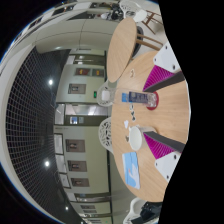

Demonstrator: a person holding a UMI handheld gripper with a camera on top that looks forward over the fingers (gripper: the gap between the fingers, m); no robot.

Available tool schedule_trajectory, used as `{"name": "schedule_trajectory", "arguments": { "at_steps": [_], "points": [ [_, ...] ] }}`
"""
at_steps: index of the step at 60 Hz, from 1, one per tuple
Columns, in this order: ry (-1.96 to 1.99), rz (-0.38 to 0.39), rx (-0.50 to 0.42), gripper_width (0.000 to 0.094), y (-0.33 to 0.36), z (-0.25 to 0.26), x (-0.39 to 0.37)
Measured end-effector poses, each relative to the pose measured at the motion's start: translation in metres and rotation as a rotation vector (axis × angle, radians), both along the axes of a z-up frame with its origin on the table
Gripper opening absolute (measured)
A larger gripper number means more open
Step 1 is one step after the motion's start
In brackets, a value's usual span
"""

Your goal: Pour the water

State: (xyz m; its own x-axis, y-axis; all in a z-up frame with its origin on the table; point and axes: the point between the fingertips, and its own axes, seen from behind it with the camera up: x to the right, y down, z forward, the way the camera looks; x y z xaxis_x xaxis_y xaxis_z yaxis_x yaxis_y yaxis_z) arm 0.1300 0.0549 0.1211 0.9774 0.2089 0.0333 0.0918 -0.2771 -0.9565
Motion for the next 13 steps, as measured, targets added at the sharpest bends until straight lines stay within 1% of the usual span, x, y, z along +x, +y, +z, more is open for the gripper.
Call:
{"name": "schedule_trajectory", "arguments": {
  "at_steps": [4, 8, 13],
  "points": [
    [0.034, 0.030, 0.002, 0.0849, -0.033, 0.001, -0.015],
    [0.057, 0.079, -0.007, 0.0854, -0.062, -0.004, -0.033],
    [0.085, 0.124, -0.010, 0.0857, -0.086, -0.010, -0.050]
  ]
}}
